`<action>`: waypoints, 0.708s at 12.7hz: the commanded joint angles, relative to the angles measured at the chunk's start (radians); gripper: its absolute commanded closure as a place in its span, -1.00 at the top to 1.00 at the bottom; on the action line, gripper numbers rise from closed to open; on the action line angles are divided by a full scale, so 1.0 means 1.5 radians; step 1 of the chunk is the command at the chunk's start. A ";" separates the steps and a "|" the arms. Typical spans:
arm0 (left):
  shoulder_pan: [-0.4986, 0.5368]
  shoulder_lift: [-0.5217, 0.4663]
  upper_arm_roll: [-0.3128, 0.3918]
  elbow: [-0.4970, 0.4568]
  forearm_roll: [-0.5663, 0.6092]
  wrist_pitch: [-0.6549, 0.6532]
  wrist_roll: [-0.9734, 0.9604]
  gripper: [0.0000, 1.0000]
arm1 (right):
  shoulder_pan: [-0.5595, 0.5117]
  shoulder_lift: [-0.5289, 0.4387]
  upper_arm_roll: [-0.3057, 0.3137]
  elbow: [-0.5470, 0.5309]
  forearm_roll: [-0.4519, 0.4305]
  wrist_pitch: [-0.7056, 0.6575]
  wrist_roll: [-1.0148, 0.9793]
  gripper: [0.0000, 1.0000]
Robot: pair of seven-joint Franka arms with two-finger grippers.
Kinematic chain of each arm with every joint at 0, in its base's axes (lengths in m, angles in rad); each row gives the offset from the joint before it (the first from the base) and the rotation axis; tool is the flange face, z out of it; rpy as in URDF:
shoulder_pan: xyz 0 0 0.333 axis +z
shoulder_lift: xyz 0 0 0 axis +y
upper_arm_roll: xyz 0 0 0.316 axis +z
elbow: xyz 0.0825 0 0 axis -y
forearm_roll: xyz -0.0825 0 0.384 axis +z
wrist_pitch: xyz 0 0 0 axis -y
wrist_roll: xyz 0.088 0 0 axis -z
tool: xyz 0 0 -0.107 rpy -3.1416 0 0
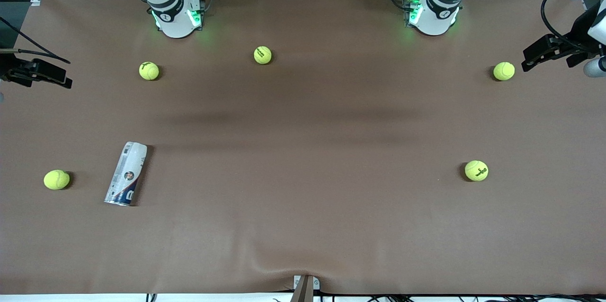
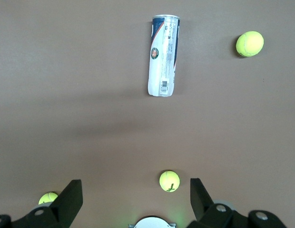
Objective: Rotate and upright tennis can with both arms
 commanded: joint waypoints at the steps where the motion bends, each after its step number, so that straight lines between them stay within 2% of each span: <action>1: 0.004 -0.004 -0.001 0.008 -0.001 -0.013 0.000 1.00 | 0.002 0.005 -0.001 0.005 0.002 -0.002 0.006 1.00; 9: 0.005 -0.004 0.003 0.008 -0.001 -0.013 0.002 1.00 | 0.008 0.019 -0.001 0.004 0.000 0.013 0.006 1.00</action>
